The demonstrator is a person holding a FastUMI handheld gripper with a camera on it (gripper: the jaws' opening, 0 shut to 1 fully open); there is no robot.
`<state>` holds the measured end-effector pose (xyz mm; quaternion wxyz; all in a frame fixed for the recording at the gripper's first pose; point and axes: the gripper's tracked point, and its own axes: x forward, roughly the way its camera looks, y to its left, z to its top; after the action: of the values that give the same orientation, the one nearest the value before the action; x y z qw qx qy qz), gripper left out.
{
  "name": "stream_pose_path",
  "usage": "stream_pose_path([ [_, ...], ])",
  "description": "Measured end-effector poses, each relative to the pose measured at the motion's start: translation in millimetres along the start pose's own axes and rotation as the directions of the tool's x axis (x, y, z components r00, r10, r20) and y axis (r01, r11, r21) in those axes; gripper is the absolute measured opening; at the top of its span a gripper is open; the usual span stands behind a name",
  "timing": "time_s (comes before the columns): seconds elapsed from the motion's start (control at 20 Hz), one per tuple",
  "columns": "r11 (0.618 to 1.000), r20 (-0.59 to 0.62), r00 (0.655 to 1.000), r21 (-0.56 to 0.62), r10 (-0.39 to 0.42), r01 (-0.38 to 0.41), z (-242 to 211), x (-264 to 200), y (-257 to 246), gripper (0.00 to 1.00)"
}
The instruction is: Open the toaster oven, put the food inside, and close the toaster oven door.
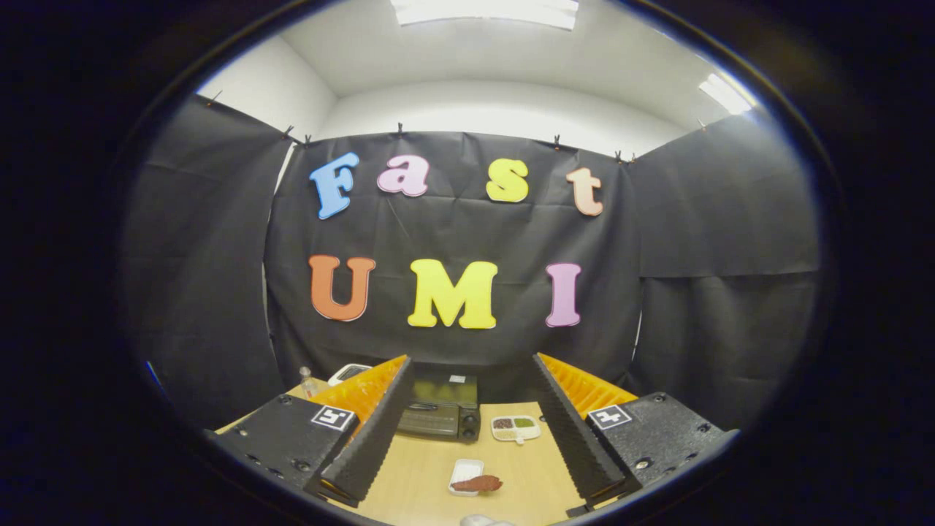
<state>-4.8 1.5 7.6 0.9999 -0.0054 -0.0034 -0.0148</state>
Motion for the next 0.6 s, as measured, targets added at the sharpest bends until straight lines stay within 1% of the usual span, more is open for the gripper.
stream_pose_path([
  [0.15, 1.000, -0.016, 1.000, 0.010, -0.005, 0.005, -6.7, 1.4, 1.0, 1.00],
  [0.35, 0.999, -0.019, 0.999, 0.010, -0.031, 0.032, -13.5, 14.8, 4.2, 1.00],
  [0.5, 0.998, -0.032, 0.997, 0.013, -0.064, 0.065, -30.3, 39.5, 12.4, 1.00],
  [0.6, 0.998, -0.044, 0.997, 0.017, -0.060, 0.061, -44.0, 65.4, 29.3, 1.00],
])
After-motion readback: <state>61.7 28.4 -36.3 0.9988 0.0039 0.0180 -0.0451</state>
